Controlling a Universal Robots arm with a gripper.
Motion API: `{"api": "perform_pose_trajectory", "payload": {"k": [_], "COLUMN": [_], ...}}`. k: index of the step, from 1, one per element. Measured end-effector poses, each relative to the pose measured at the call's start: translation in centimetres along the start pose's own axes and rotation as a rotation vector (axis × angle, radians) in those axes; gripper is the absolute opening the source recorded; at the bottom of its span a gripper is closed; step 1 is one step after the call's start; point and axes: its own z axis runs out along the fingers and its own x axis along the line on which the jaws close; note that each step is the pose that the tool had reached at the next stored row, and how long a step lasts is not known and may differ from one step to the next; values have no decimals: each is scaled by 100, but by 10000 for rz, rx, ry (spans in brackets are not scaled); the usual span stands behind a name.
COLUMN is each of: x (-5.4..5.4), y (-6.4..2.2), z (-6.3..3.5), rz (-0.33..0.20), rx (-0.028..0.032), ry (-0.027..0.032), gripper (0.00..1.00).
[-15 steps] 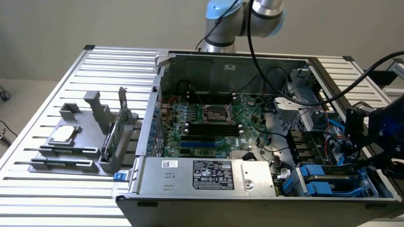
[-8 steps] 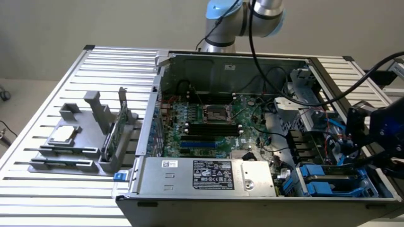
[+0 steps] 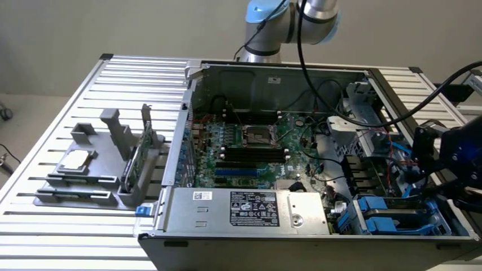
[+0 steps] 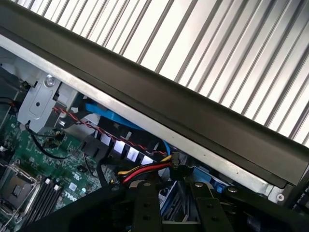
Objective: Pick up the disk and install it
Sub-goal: 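Insert the first disk wire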
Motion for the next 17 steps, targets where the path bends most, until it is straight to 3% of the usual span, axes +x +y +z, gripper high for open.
{"api": "perform_pose_trajectory", "payload": {"k": [2, 6, 9, 12, 17], "x": [0, -1, 0, 5, 35], "y": [1, 1, 1, 4, -15], "z": [0, 1, -2, -19, -60], "rz": [11, 39, 68, 90, 116], "rx": [26, 101, 149, 158, 183], "ry": [40, 127, 258, 392, 443], "gripper": [22, 18, 18, 17, 17]}}
